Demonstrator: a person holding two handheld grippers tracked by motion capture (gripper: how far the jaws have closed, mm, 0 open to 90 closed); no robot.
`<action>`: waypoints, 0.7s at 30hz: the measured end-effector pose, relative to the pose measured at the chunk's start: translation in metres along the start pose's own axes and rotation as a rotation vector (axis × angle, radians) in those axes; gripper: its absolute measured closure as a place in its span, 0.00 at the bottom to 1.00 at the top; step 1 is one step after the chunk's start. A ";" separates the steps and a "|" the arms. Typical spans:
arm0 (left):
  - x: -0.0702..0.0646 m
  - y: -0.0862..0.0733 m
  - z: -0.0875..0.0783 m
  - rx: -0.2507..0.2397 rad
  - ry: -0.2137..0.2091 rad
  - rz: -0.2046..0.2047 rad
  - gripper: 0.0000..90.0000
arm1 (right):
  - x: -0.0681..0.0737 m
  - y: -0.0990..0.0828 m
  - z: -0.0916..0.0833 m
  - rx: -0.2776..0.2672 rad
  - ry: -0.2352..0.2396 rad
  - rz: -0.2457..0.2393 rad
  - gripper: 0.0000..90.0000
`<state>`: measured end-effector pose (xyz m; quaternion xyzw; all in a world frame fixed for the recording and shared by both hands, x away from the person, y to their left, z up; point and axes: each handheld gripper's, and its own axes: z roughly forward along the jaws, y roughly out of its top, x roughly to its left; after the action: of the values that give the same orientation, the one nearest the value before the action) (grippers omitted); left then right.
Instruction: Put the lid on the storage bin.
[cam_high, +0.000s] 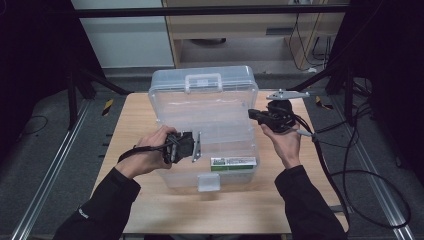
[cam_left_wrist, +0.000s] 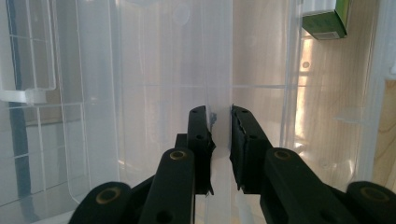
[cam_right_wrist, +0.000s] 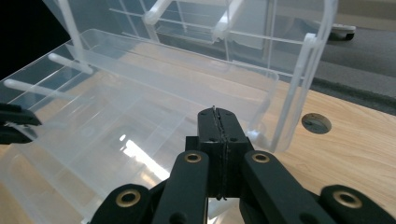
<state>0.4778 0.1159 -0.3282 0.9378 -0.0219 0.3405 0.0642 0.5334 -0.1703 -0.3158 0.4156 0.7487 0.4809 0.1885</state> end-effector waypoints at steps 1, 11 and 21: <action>0.000 0.000 0.000 0.001 0.000 0.001 0.87 | -0.001 0.000 0.001 0.001 -0.003 0.007 1.00; -0.004 0.000 0.000 0.000 -0.005 0.001 0.87 | -0.009 0.001 0.011 -0.010 -0.021 0.028 1.00; -0.010 -0.001 -0.001 -0.009 -0.028 0.000 0.87 | -0.011 0.001 0.008 -0.024 -0.030 0.032 1.00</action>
<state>0.4699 0.1173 -0.3343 0.9421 -0.0242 0.3273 0.0683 0.5454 -0.1746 -0.3202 0.4323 0.7333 0.4864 0.1969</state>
